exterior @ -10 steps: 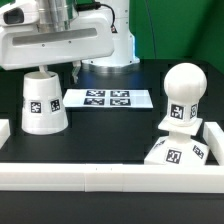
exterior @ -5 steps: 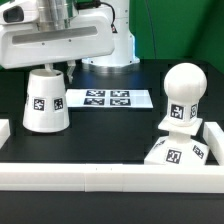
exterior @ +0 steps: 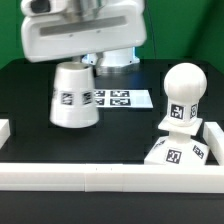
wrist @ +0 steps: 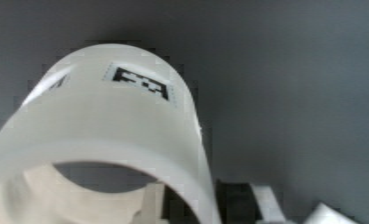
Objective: Assemble lamp
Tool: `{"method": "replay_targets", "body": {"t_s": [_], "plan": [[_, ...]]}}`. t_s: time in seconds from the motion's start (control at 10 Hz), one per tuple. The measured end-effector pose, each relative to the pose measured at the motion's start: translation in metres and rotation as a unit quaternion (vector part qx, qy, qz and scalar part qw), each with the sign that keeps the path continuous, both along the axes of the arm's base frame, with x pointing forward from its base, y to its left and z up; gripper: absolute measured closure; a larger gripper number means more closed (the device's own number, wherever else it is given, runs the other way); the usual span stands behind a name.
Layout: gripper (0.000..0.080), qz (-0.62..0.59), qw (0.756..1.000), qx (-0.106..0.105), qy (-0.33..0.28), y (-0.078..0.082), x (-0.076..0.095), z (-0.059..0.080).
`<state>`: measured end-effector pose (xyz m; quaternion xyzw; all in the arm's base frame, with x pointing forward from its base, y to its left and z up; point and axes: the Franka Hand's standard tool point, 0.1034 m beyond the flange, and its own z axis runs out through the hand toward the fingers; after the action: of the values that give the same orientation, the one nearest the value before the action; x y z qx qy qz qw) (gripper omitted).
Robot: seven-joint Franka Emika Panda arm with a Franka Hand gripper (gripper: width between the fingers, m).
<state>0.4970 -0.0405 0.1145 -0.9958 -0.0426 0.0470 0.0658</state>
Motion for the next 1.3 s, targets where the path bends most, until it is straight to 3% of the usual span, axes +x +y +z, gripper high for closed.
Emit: {"method": "replay_targets", "body": {"t_s": [0.2,0.5,0.6,1.1,1.3], "plan": [[0.0755,-0.011,1.0,0.01,0.005,0.028,0.035,0.039],[0.0755,-0.013,0.999,0.022,0.02,0.042,0.064,0.095],[0.0755,-0.013,0.999,0.024,0.023,0.041,0.069,0.104],[0.0755,-0.013,0.999,0.023,0.021,0.042,0.071,0.103],[0.0755,-0.027,0.999,0.024,0.02,0.065,0.086,0.123]]}}
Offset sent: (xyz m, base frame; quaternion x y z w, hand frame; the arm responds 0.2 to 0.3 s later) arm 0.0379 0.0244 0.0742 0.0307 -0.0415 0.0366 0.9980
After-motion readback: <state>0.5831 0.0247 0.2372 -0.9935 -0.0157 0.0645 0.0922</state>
